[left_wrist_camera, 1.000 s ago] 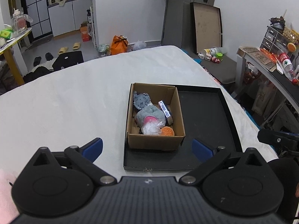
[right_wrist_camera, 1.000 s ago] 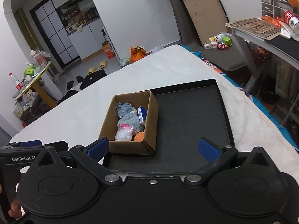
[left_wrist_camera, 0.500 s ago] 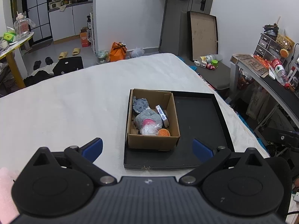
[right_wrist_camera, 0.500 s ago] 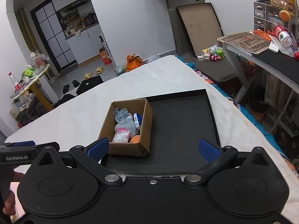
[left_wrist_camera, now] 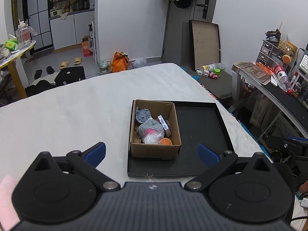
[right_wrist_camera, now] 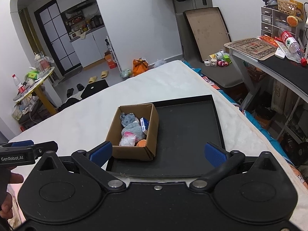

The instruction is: Organize soft objects

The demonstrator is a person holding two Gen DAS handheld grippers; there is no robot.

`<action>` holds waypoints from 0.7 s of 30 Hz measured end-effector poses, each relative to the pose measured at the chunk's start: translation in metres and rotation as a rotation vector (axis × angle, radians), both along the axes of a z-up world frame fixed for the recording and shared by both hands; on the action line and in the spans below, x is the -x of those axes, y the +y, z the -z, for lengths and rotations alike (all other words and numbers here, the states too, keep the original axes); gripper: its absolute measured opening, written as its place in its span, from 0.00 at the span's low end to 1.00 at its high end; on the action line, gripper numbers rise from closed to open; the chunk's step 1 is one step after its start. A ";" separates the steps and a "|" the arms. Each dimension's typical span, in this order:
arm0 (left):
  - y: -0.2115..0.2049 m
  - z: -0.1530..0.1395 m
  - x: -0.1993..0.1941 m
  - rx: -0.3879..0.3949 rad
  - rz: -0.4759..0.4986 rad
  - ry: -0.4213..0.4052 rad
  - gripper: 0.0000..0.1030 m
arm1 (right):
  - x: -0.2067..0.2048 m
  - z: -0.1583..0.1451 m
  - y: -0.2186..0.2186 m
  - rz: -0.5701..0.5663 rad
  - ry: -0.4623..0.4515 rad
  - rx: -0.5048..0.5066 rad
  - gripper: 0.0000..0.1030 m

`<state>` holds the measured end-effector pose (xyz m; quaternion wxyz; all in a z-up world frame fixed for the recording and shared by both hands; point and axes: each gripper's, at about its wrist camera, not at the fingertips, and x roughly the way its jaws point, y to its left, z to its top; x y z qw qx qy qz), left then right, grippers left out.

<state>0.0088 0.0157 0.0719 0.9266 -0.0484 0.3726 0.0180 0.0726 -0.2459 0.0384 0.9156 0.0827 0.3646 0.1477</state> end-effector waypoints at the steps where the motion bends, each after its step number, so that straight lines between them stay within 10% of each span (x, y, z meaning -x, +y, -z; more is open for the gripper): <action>1: 0.000 -0.001 0.002 0.000 0.001 -0.003 0.98 | 0.001 0.000 -0.001 -0.003 -0.002 -0.002 1.00; 21: 0.005 0.000 0.012 0.007 -0.003 -0.003 0.98 | 0.008 0.002 -0.002 -0.027 -0.010 -0.013 1.00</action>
